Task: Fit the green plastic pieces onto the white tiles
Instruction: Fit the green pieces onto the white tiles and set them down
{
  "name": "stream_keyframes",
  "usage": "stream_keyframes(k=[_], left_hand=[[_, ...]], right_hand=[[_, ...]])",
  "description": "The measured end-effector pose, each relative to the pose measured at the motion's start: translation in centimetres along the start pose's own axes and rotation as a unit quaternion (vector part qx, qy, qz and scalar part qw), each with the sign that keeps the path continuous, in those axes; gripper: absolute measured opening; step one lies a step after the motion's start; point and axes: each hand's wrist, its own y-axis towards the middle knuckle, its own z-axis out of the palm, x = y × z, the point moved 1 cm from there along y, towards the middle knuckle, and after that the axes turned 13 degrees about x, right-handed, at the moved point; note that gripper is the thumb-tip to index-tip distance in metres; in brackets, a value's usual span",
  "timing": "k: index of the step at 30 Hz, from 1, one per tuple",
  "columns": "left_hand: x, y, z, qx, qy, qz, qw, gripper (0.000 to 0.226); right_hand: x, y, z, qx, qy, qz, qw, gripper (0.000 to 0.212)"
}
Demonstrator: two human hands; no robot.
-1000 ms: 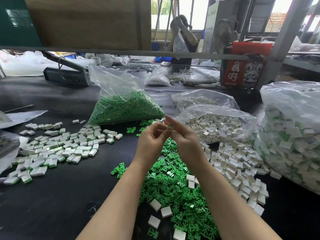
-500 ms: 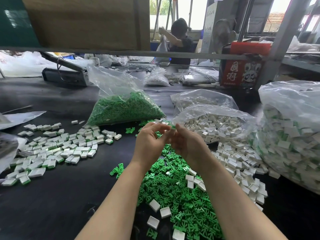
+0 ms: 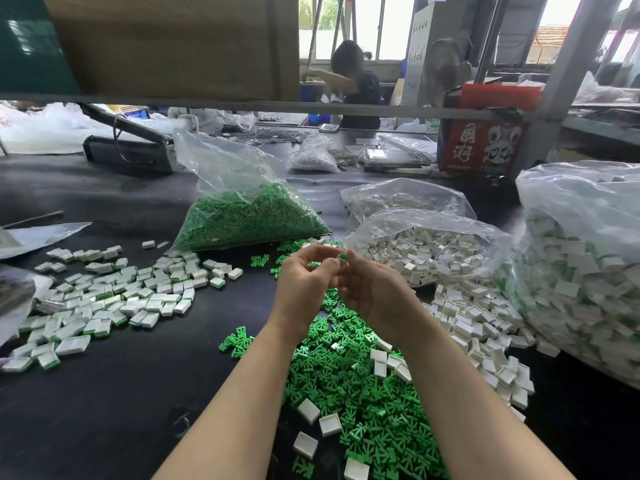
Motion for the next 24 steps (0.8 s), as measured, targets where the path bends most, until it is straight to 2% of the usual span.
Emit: stream_keyframes(k=[3, 8, 11, 16, 20, 22, 24], left_hand=[[-0.01, -0.12, -0.12, 0.001, -0.002, -0.006, 1.0, 0.012], [-0.25, -0.14, 0.03, -0.006, -0.02, -0.005, 1.0, 0.013], [-0.41, -0.3, 0.16, -0.018, -0.028, 0.006, 0.999, 0.01], [-0.33, -0.61, 0.0, 0.0, 0.007, 0.017, 1.0, 0.019], [-0.29, -0.48, 0.31, 0.011, 0.012, 0.013, 1.0, 0.009], [-0.15, -0.33, 0.32, 0.013, 0.002, 0.002, 1.0, 0.011], [-0.06, -0.23, 0.43, 0.009, -0.011, -0.005, 1.0, 0.013]], right_hand=[[-0.09, 0.06, -0.04, 0.005, 0.005, -0.001, 1.0, 0.035], [-0.32, 0.2, -0.08, 0.007, -0.005, 0.002, 1.0, 0.049], [-0.3, 0.29, 0.19, 0.018, -0.031, 0.02, 0.999, 0.039], [-0.19, 0.04, 0.16, 0.021, -0.087, 0.047, 0.995, 0.058], [-0.28, -0.11, 0.5, 0.036, -0.119, 0.032, 0.992, 0.061], [-0.36, -0.13, 0.7, 0.034, -0.125, 0.019, 0.991, 0.068], [-0.37, -0.16, 0.71, 0.034, -0.121, 0.008, 0.992, 0.063]])
